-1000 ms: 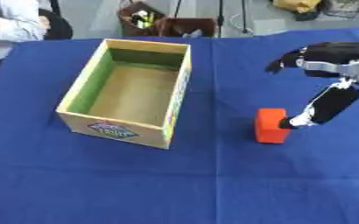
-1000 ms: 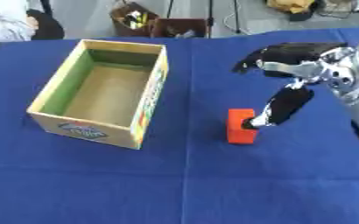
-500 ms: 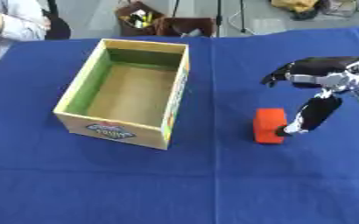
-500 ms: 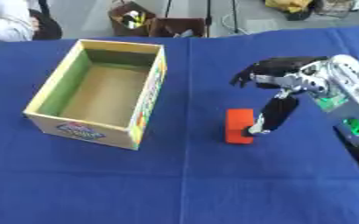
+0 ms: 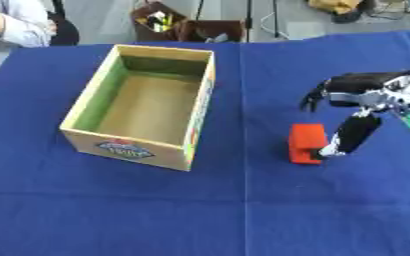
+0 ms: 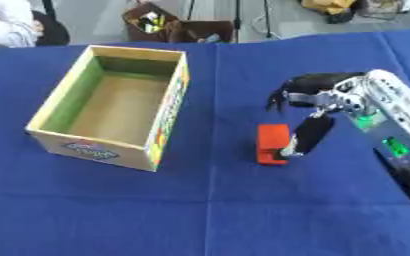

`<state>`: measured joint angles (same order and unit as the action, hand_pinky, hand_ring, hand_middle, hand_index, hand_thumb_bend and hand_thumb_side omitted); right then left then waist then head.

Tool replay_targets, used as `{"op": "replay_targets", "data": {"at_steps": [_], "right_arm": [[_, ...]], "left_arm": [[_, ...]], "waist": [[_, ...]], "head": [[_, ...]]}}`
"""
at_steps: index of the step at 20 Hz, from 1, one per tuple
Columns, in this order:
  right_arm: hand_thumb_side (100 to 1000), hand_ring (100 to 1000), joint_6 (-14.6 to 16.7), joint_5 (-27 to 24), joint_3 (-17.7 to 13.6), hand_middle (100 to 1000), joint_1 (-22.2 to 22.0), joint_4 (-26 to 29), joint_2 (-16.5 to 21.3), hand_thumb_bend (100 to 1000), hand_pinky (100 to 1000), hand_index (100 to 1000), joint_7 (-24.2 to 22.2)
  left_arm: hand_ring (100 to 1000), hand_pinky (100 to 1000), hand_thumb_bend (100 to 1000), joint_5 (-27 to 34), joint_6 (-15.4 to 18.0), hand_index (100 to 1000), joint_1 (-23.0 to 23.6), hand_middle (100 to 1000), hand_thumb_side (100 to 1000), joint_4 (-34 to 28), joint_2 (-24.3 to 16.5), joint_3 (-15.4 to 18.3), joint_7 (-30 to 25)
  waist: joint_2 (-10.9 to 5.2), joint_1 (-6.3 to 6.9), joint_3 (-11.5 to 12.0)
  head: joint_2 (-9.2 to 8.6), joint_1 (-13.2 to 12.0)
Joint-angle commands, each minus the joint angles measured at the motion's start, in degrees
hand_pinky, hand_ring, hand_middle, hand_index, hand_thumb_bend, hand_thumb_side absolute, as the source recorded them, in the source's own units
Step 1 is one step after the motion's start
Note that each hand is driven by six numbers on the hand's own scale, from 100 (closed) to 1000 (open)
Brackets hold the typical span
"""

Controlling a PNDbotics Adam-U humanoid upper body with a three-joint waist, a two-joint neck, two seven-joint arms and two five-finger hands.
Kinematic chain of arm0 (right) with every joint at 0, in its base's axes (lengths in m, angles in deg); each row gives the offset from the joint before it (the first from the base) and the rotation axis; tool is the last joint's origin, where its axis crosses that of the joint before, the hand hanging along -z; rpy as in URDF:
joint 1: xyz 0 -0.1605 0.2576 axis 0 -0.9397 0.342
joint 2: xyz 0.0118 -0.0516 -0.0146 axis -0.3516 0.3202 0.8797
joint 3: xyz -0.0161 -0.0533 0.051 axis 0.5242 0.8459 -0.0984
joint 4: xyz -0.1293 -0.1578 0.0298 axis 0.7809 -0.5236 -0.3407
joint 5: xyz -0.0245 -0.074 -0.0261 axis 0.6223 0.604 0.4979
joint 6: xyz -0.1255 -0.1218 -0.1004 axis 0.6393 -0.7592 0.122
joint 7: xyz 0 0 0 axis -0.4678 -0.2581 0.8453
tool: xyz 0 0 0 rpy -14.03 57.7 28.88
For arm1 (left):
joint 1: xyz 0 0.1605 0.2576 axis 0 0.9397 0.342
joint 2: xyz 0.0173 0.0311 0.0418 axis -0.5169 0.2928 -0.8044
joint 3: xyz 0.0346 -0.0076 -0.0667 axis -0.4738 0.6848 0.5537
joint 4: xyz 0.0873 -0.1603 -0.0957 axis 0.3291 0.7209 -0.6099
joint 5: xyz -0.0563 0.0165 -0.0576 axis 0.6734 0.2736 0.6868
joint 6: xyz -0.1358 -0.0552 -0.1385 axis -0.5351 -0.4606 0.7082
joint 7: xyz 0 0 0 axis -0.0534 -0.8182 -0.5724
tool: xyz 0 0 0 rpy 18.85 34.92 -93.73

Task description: Pick up objects on the table and place them in the box.

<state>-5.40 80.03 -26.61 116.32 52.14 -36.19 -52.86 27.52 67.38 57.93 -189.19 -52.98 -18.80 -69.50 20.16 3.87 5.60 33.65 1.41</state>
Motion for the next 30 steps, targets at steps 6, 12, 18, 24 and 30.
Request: {"op": "replay_targets", "data": {"at_steps": [6,12,18,24,30], "right_arm": [[430,916,0.1,2.2,0.2,623,-0.1,0.5,0.7,500,867,822,0.1],[430,906,-0.3,3.0,0.3,587,-0.8,0.6,0.5,475,860,774,0.1],[462,893,-1.1,2.7,0.1,567,-1.1,0.9,0.0,449,854,739,0.3],[493,878,-1.9,2.0,-0.1,533,-1.5,0.8,-0.2,357,849,697,1.4],[528,856,-2.8,1.2,-0.4,498,-1.5,1.6,0.0,130,838,626,3.4]], "left_arm": [[684,491,352,0.2,-0.1,757,-0.3,594,875,-1.0,-1.2,0.0,-0.4],[684,491,349,0.2,0.0,756,-0.3,594,874,-1.0,-1.3,0.0,-0.4],[685,491,348,0.2,0.0,755,-0.4,594,874,-1.0,-1.3,0.0,-0.4],[686,492,346,0.2,0.0,755,-0.4,595,873,-1.0,-1.3,0.0,-0.4],[686,492,343,0.2,-0.1,755,-0.4,596,872,-1.0,-1.4,0.0,-0.4]], "waist": [[-0.75,-0.02,-0.1],[-0.77,-0.02,0.1],[-0.75,0.07,0.1],[-0.66,0.14,0.2],[-0.75,0.07,0.0]], "head": [[-0.45,0.2],[-0.70,0.4],[-0.90,0.5],[-0.86,0.4],[-0.95,0.4]]}}
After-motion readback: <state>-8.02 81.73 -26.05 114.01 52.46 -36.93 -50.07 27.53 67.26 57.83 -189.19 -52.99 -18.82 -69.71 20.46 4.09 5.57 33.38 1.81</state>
